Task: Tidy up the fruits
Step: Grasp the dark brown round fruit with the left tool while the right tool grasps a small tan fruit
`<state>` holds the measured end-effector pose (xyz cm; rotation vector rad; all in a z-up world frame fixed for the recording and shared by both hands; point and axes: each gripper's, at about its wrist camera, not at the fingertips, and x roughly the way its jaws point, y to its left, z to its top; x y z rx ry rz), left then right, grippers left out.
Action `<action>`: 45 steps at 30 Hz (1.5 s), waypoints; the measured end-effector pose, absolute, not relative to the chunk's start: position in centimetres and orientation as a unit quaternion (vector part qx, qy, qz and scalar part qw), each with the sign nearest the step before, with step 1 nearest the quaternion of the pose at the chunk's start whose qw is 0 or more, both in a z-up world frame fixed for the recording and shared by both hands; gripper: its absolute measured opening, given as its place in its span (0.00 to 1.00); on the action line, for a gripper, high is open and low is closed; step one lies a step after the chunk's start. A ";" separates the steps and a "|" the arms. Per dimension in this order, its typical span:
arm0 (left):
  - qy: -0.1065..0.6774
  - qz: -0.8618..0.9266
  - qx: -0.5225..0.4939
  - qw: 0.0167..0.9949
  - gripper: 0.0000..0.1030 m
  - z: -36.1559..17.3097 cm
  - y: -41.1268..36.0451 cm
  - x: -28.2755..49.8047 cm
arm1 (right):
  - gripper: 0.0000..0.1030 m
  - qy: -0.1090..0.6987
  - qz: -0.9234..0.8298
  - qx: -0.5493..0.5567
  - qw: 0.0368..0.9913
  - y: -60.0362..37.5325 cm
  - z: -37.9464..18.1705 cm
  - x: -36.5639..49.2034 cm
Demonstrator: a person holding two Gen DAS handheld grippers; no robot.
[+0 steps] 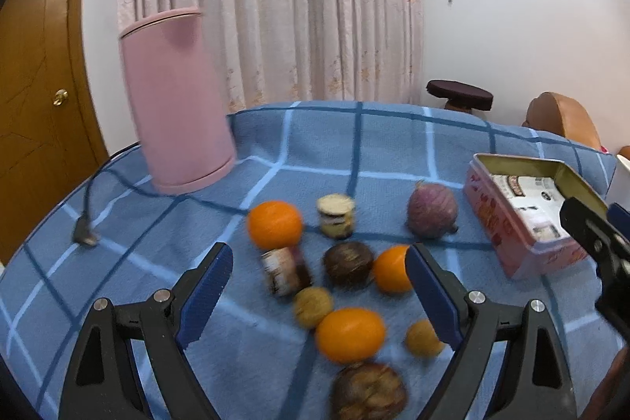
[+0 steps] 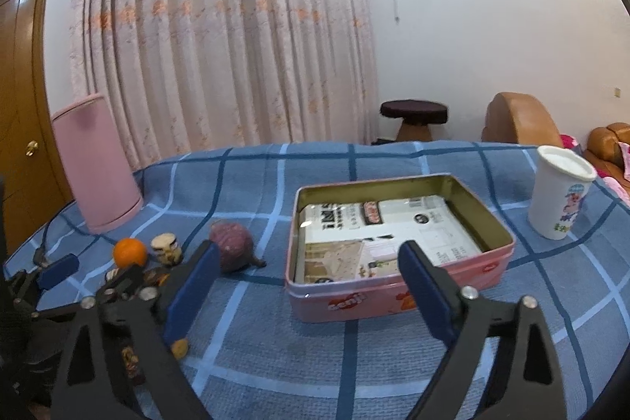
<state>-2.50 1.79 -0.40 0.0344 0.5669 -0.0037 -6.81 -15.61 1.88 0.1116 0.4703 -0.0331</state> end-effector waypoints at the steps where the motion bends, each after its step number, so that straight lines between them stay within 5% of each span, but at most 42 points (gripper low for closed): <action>1: 0.282 -0.004 0.015 0.959 0.88 -0.4 2.3 -2.8 | 0.80 0.244 -0.001 0.058 0.968 -15.5 1.7 -6.5; 9: 0.305 0.010 0.024 0.952 0.88 -0.4 6.8 -5.3 | 0.56 0.334 0.138 0.027 0.932 -11.7 -0.8 -5.3; 15: 0.331 -0.040 0.029 0.942 0.88 -1.3 7.2 -7.1 | 0.50 0.367 0.202 0.004 0.908 -8.9 -1.7 -4.9; 18: 0.339 -0.068 0.037 0.938 0.88 -1.7 6.4 -7.4 | 0.38 0.408 0.219 0.002 0.886 -8.3 -2.7 -3.7; 27: 0.362 -0.114 0.032 0.924 0.87 -2.3 3.8 -6.9 | 0.28 0.430 0.223 -0.009 0.875 -8.2 -3.3 -3.3; 36: 0.421 -0.145 0.000 0.896 0.46 -4.1 1.3 -4.7 | 0.28 0.373 0.181 0.005 0.910 -12.2 -1.2 -4.5; 45: 0.385 -0.145 0.005 0.911 0.44 -2.8 0.8 -5.3 | 0.28 0.316 0.151 0.050 0.935 -16.5 1.5 -5.2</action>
